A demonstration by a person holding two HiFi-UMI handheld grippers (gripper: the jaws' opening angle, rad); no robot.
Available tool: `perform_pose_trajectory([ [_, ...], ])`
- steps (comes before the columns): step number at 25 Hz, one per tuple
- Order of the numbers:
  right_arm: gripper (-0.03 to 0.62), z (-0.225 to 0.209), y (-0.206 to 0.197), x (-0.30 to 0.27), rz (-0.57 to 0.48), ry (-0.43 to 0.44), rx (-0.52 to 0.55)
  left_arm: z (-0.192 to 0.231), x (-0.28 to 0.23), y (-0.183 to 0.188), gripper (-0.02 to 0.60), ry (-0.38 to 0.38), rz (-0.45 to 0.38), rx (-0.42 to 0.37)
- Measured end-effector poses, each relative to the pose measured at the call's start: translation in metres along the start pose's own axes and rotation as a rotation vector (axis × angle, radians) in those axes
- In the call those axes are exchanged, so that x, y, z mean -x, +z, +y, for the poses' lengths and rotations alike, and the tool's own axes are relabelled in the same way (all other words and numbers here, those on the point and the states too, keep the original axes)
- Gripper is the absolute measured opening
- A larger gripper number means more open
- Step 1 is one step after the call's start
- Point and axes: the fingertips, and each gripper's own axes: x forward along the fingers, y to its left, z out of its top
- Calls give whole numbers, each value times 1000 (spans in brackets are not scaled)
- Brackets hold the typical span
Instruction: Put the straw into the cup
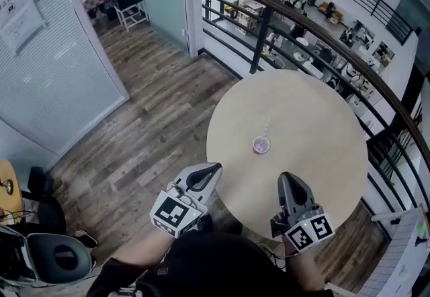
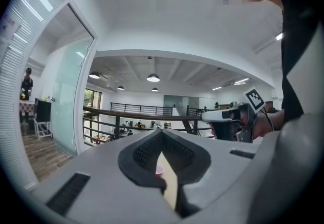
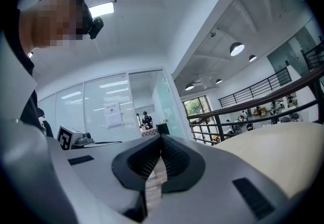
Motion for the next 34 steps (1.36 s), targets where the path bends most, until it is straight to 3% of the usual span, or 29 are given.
perform_pose_trajectory([
  [34,20,-16,-1,10,25,16,32,-14,-17,3,6,13,8,-17],
])
